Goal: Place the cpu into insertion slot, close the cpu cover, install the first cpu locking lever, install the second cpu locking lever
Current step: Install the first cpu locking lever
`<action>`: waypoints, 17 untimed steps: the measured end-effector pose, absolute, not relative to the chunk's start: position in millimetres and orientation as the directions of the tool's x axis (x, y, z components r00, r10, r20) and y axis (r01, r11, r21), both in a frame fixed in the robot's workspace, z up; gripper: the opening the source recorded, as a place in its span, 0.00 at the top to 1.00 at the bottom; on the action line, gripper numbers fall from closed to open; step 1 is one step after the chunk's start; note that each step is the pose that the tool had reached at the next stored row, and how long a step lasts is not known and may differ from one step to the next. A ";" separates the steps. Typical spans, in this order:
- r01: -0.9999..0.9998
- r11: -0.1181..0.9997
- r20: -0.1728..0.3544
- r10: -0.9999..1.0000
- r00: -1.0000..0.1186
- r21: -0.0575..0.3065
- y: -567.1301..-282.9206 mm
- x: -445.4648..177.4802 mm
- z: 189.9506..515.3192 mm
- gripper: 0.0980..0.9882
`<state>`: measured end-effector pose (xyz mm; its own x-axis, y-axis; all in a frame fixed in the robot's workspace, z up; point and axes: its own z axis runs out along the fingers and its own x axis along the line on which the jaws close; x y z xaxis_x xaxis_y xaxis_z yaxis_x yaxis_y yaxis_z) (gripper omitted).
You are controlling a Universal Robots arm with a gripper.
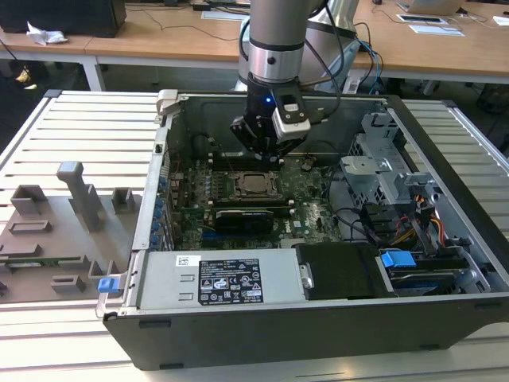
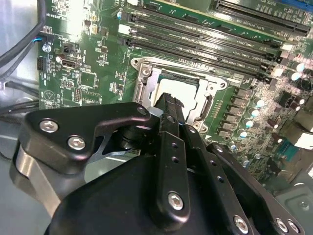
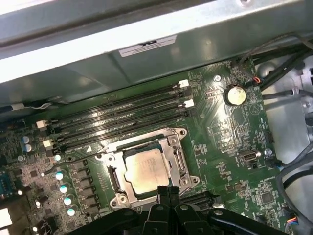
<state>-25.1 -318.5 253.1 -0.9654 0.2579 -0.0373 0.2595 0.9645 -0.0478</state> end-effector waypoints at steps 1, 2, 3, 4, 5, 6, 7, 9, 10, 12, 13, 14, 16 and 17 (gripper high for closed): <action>0.250 0.967 -0.037 0.249 -0.968 -0.048 -318.5 -25.1 253.2 0.99; 0.243 0.969 -0.037 0.241 -0.970 -0.048 -318.5 -25.1 253.1 0.99; 0.234 0.971 -0.037 0.232 -0.972 -0.048 -318.5 -25.1 253.2 0.99; 0.227 0.973 -0.037 0.226 -0.974 -0.048 -318.5 -25.1 253.1 0.99; 0.214 0.976 -0.037 0.213 -0.976 -0.048 -318.5 -25.1 253.2 0.99; 0.203 0.978 -0.037 0.202 -0.979 -0.048 -318.5 -25.1 253.2 0.99; 0.194 0.980 -0.037 0.193 -0.981 -0.048 -318.5 -25.1 253.2 0.99; 0.172 0.984 -0.037 0.170 -0.985 -0.048 -318.5 -25.1 253.2 0.99; 0.162 0.986 -0.037 0.161 -0.986 -0.048 -318.5 -25.1 253.2 0.99; 0.146 0.988 -0.037 0.144 -0.989 -0.048 -318.5 -25.1 253.2 0.99; 0.129 0.991 -0.037 0.127 -0.991 -0.048 -318.5 -25.1 253.2 0.99; 0.116 0.992 -0.037 0.115 -0.993 -0.048 -318.5 -25.1 253.2 0.99; 0.086 0.995 -0.037 0.084 -0.996 -0.048 -318.5 -25.1 253.2 0.99; 0.072 0.996 -0.037 0.070 -0.997 -0.048 -318.5 -25.1 253.2 0.99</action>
